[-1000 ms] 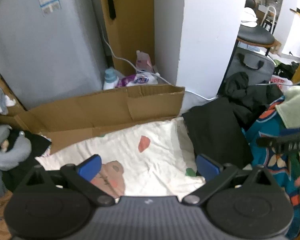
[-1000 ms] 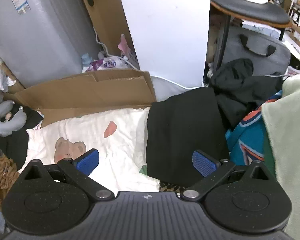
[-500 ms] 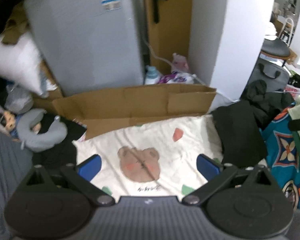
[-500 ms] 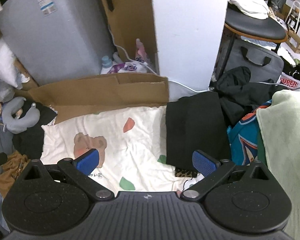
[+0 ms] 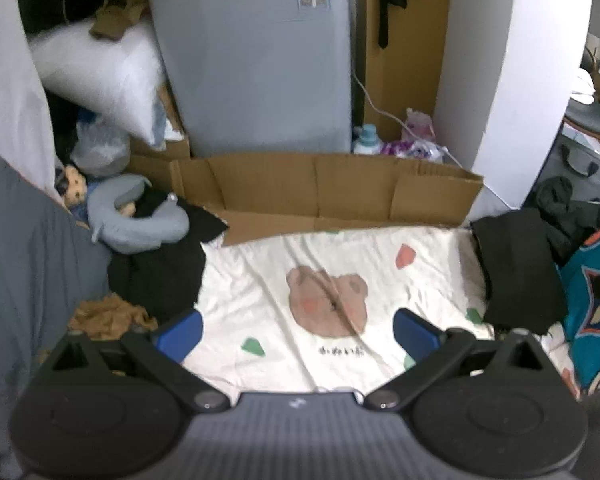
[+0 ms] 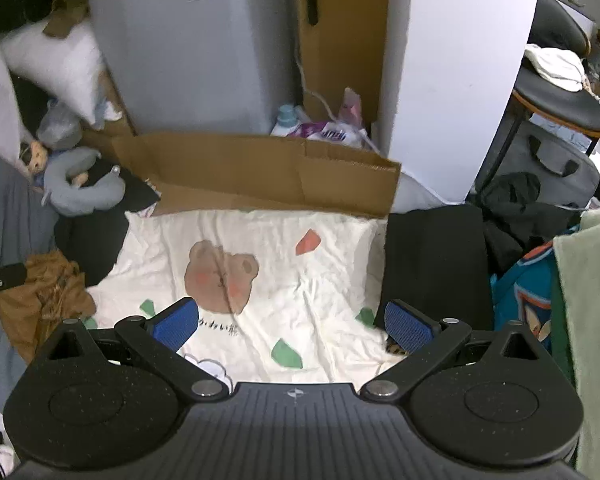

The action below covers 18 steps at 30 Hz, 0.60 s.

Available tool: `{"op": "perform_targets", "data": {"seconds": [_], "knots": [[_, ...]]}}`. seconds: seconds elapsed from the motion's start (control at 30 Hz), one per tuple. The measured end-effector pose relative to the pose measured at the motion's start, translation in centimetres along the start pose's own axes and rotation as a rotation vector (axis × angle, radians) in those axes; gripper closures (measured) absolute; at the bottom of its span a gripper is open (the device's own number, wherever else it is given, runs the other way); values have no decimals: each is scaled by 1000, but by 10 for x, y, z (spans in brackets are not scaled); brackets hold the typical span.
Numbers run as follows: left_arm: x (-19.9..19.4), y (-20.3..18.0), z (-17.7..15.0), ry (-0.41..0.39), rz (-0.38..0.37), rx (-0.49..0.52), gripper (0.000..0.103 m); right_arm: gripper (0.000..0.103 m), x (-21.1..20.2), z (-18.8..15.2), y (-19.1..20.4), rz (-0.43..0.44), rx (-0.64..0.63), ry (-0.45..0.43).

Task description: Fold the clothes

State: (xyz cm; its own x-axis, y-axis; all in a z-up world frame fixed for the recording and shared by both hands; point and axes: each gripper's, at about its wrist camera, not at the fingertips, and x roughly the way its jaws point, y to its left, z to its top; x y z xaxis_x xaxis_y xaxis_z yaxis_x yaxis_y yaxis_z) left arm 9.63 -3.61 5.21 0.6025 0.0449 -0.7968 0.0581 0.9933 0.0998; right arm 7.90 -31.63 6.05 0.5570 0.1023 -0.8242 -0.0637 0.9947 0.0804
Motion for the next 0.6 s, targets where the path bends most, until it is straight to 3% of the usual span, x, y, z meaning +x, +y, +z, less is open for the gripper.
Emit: {"op": "perform_targets", "data": {"seconds": [0.33,0.6], "knots": [[-2,-8,-41,-15,37,-87,1,1,10,-35,11,6,17,-33],[-2,-24,-58,-23,40,-90,1,1,14,-57,8,21,68,-29]]}}
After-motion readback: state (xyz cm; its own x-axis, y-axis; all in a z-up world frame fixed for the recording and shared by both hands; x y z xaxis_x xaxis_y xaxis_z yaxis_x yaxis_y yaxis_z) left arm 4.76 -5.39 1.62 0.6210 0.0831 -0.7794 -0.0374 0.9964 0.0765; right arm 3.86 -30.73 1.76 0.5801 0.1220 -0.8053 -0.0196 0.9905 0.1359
